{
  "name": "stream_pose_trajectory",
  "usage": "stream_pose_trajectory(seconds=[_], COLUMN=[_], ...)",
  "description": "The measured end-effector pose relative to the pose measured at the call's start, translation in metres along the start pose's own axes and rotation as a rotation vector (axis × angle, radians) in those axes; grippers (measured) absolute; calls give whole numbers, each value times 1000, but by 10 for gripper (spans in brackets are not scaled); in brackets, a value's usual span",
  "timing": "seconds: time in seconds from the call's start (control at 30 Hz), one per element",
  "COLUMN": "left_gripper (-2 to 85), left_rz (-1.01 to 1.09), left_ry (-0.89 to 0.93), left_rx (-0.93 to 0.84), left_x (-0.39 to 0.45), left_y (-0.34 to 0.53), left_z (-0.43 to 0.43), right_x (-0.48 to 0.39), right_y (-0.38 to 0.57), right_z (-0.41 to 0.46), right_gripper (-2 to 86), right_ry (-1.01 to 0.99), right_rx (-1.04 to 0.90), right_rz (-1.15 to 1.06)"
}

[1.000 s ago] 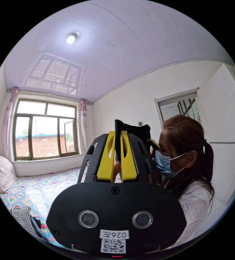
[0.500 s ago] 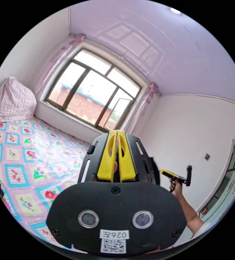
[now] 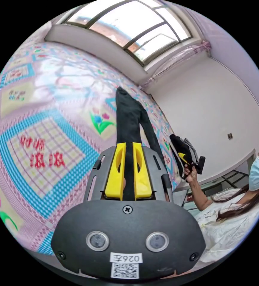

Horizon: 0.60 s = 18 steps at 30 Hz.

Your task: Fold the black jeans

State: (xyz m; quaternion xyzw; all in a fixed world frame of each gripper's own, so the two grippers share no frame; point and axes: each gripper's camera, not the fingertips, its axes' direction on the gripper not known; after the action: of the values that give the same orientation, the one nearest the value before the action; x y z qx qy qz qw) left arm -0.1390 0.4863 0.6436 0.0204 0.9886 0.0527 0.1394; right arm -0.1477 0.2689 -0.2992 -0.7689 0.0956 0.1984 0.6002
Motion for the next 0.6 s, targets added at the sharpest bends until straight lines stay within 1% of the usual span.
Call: stream_pose_trajectory(seconds=[0.03, 0.1, 0.17, 0.27, 0.33, 0.37, 0.4, 0.47, 0.5, 0.53, 0.57, 0.6], left_gripper=[98, 116, 141, 168, 176, 171, 162, 111, 53, 19, 14, 7], left_rz=[-33, -73, -74, -25, 27, 40, 65, 87, 81, 67, 69, 45], left_ry=[20, 53, 29, -43, -87, -97, -123, -129, -136, -147, -117, -40], left_rx=[-28, -73, -110, -133, -167, -182, -141, -141, -165, -217, -265, -317], left_x=[-6, -11, -10, 0, 7, 9, 13, 14, 11, 7, 4, -4], left_y=[14, 32, 43, 51, 50, 49, 46, 37, 28, 18, 13, 2], left_z=[1, 1, -3, -13, -14, -12, -15, -15, -14, -14, -11, -10], right_x=[4, 7, 1, -15, -27, -36, -41, -64, -68, -76, -83, -86], right_y=[30, 73, 121, 162, 175, 181, 182, 181, 178, 173, 168, 165], right_z=[1, -1, -5, -3, 4, 12, 18, 32, 36, 45, 54, 58], right_gripper=[46, 56, 72, 108, 125, 132, 134, 128, 123, 88, 59, 48], right_ry=[19, 19, 76, 190, 209, 220, 224, 298, 326, 394, 462, 477], right_rx=[-27, -53, -79, -109, -123, -134, -148, -124, -134, -160, -191, -205], right_rz=[67, 176, 289, 361, 362, 357, 348, 269, 256, 230, 207, 193])
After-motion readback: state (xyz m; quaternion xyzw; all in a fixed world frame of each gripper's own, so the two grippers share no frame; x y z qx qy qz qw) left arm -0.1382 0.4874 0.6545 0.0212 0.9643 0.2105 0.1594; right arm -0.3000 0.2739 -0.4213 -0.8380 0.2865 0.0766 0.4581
